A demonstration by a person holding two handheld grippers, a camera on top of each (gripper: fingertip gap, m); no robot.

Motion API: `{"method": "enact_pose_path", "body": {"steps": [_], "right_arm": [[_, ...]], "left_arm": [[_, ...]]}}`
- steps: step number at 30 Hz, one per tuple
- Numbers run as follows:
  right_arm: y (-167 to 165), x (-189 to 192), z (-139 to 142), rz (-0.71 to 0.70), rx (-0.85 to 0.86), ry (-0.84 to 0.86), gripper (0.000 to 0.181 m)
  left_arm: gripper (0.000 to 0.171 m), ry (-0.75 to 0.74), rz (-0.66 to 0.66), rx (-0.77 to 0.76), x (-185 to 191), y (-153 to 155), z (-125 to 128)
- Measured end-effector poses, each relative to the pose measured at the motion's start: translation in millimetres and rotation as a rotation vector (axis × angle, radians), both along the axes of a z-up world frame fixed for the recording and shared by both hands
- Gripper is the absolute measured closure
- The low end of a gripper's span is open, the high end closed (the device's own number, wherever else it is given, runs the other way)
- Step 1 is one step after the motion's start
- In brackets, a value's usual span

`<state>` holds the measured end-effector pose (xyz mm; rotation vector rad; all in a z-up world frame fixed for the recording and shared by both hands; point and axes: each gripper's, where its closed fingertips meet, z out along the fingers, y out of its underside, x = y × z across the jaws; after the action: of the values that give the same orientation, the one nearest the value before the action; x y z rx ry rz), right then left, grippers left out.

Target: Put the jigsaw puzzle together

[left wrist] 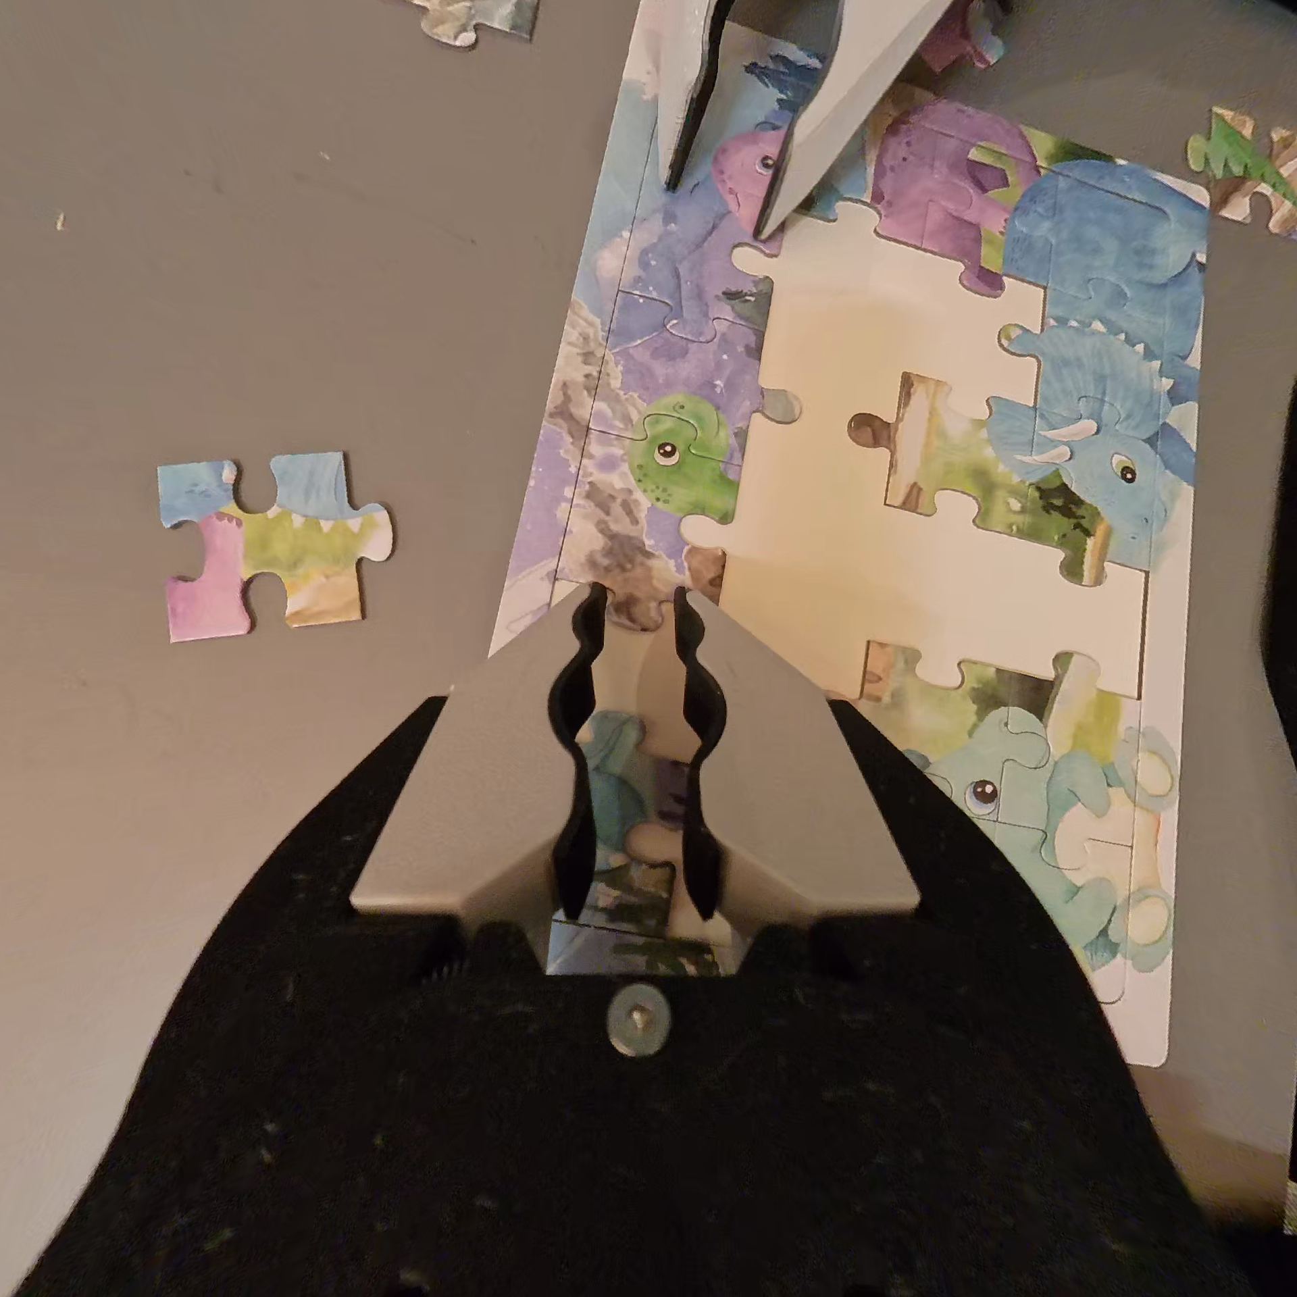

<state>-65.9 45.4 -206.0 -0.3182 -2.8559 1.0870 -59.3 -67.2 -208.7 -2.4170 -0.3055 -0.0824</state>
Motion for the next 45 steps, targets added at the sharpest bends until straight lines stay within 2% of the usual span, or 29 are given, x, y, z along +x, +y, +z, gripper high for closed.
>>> {"method": "enact_pose_path", "body": {"steps": [9, 14, 16, 21, 24, 31, 36, 39, 41, 45], "right_arm": [[-10.6, -2.3, -1.6, -0.001, 0.012, 0.066, 0.158], [-14.6, 1.2, 2.9, 0.008, -0.022, 0.045, 0.161], [-18.5, -0.3, 8.2, -0.008, -0.069, 0.03, 0.166], [-21.0, -6.3, 0.2, -0.053, -0.064, 0.006, 0.181], [-13.7, -16.1, 3.4, -0.098, -0.055, 0.045, 0.181], [0.0, -16.8, 2.0, -0.095, -0.034, 0.016, 0.181], [-2.9, -13.0, 2.2, -0.078, -0.066, -0.025, 0.181], [-4.9, -3.5, -0.6, -0.041, -0.054, -0.061, 0.181], [-5.3, 15.1, -0.7, 0.034, -0.05, -0.144, 0.181], [-0.4, -3.7, -0.7, -0.037, -0.036, -0.054, 0.181]], "left_arm": [[0.155, 0.014, 0.005, -0.003, -1.2, 1.1, 0.1], [0.155, 0.021, 0.019, -0.006, -4.0, -0.6, -0.1], [0.155, 0.024, 0.019, -0.008, -4.1, -0.5, -0.1], [0.155, 0.023, 0.021, -0.008, -4.1, -0.2, -0.3], [0.155, 0.023, 0.021, -0.008, -4.0, -0.2, -0.3], [0.155, 0.024, 0.02, -0.01, -3.9, -0.4, -0.3], [0.155, 0.032, 0.018, -0.014, -4.1, -0.3, -0.3], [0.155, 0.031, 0.018, -0.014, -4.0, -0.4, -0.4], [0.155, 0.033, 0.017, -0.015, -4.0, -0.5, -0.4], [0.155, 0.04, 0.017, -0.019, -4.2, -0.5, -0.5]]}}
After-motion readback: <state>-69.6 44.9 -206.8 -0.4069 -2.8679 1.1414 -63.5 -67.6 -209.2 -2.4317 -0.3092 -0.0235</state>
